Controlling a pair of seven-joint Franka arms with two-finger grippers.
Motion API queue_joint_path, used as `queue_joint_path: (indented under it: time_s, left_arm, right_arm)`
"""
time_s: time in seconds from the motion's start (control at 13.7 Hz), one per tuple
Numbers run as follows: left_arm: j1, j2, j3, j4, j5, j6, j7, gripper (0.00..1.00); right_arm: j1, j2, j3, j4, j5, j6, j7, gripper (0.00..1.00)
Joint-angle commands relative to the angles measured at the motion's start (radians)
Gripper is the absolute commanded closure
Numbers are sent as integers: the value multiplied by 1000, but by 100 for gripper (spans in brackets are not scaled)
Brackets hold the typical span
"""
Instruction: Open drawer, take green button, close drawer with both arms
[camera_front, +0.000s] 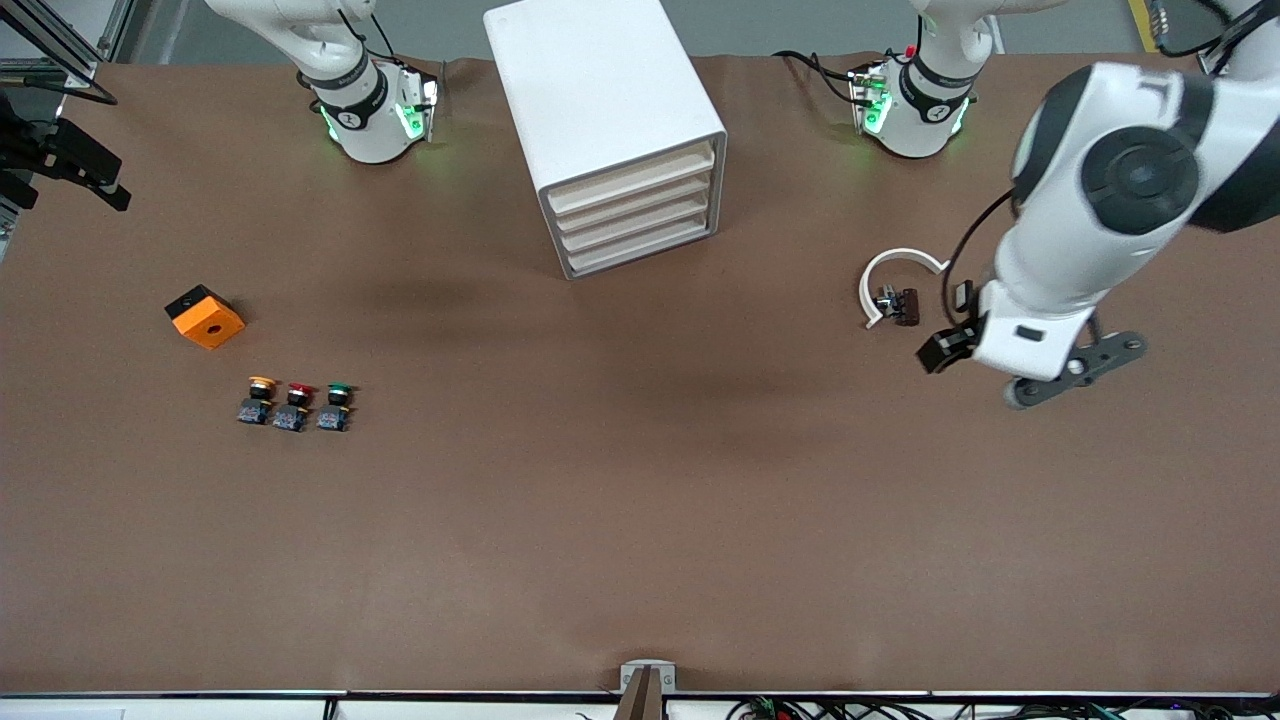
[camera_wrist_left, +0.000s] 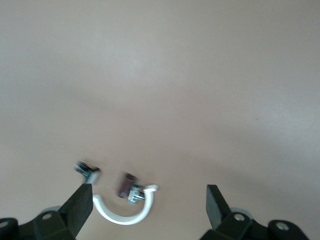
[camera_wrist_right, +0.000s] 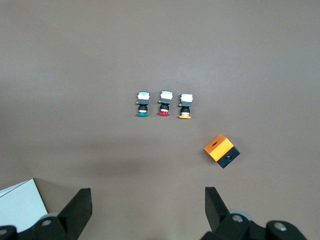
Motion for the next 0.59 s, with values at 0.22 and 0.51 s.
queue_joint_path:
  time_s: [0.22, 0.51]
  left_arm:
    - [39, -252, 184, -128, -148, -21, 473, 0]
    - [-4, -352, 268, -197, -178, -21, 577, 0]
  right_arm:
    - [-13, 11, 5, 30, 11, -18, -8, 0]
    - [-13, 13, 5, 36, 11, -17, -8, 0]
